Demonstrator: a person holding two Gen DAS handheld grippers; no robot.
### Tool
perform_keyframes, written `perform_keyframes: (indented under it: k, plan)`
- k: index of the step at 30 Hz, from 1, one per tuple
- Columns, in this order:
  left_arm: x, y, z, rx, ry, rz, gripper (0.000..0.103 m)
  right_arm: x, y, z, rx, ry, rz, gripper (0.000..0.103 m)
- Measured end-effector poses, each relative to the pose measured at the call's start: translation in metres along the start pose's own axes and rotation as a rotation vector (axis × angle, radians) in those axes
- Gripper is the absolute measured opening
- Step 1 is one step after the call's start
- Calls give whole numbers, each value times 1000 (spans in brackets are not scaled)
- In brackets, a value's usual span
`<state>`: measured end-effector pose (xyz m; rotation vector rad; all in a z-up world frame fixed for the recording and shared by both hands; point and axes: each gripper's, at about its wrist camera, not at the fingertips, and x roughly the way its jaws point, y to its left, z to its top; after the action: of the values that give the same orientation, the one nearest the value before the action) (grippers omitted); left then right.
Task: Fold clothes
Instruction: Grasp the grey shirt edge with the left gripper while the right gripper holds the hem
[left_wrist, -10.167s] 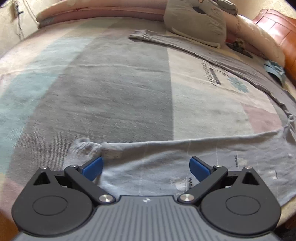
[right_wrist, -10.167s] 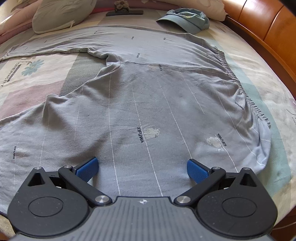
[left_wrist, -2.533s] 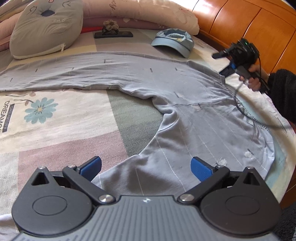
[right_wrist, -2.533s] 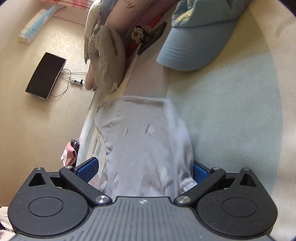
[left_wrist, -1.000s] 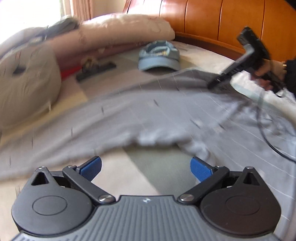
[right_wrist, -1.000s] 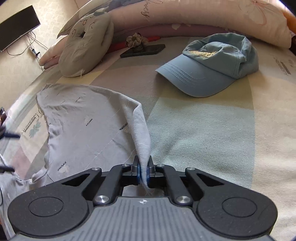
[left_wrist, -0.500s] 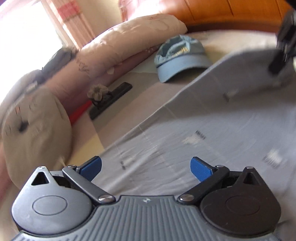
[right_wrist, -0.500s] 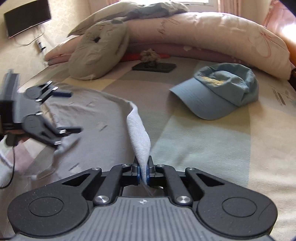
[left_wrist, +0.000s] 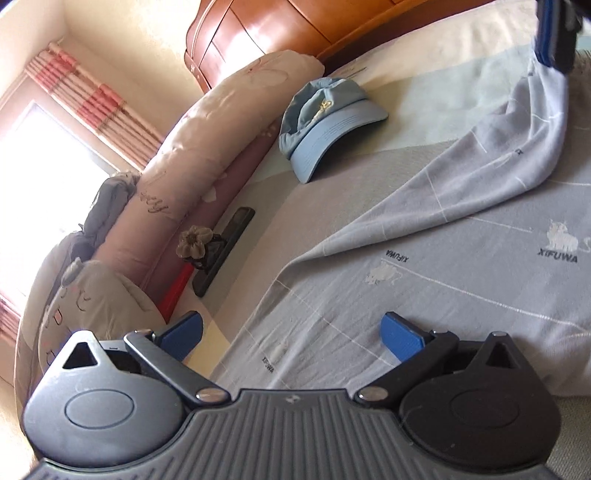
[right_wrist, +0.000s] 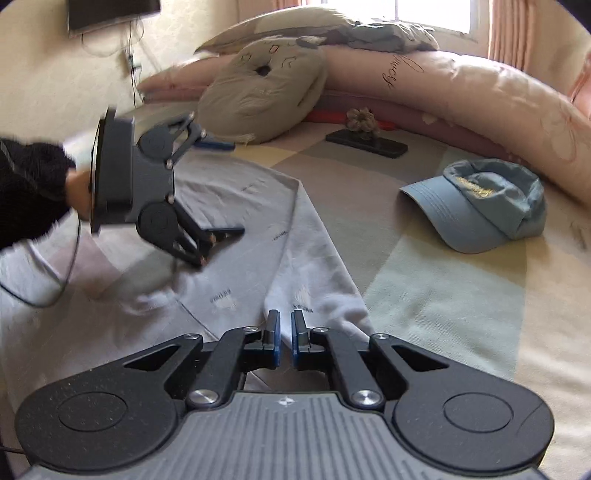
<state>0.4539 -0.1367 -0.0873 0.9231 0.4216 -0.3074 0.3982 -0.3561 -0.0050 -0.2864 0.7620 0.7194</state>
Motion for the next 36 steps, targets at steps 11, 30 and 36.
perform_keyframes:
  k: [11, 30, 36]
  plan:
    - [-1, 1, -3, -29, 3, 3, 102, 28, 58, -20, -423, 113, -314, 40]
    - [-3, 2, -9, -70, -3, 1, 102, 104, 98, -36, -867, 272, -613, 17]
    - [-3, 3, -10, -76, -5, -5, 102, 102, 106, -48, -940, 305, -673, 21]
